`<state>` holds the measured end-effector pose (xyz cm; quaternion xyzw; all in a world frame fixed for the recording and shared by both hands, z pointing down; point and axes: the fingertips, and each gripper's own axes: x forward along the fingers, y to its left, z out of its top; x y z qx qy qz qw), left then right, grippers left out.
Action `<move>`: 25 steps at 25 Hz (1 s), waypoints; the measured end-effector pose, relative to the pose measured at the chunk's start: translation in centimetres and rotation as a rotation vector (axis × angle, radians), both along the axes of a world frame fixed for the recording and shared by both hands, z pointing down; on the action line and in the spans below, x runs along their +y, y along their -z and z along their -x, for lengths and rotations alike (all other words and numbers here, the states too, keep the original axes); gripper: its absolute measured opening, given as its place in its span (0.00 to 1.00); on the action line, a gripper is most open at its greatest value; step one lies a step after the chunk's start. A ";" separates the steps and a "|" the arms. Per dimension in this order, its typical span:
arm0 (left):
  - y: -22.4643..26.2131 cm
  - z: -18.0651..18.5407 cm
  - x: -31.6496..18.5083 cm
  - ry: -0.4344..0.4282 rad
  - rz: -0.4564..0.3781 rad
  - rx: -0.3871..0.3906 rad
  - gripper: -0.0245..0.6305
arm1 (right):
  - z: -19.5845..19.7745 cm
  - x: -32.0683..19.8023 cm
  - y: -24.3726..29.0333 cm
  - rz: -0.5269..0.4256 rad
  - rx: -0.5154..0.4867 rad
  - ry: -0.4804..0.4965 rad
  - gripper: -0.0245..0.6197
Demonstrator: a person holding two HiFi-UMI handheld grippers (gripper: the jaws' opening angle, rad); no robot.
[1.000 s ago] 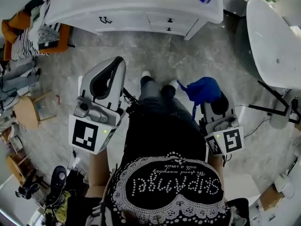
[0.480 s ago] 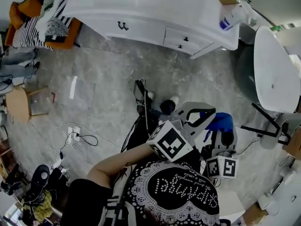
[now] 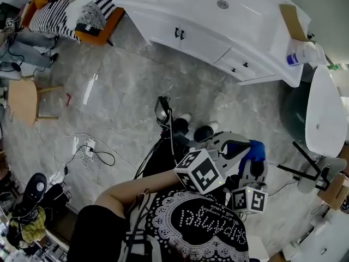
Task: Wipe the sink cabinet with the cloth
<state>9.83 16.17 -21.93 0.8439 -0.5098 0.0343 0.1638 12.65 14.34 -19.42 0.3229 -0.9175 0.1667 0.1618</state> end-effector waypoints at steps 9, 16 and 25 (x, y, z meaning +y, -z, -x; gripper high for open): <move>-0.4 2.8 2.8 0.024 -0.005 -0.003 0.04 | 2.7 2.9 -0.5 0.003 -0.002 0.016 0.22; -0.9 3.1 3.8 0.012 0.004 0.004 0.04 | 2.9 3.9 -0.8 0.007 -0.009 0.018 0.22; -1.0 3.6 4.0 0.038 0.003 -0.025 0.04 | 3.9 4.1 -0.9 -0.026 -0.040 0.015 0.22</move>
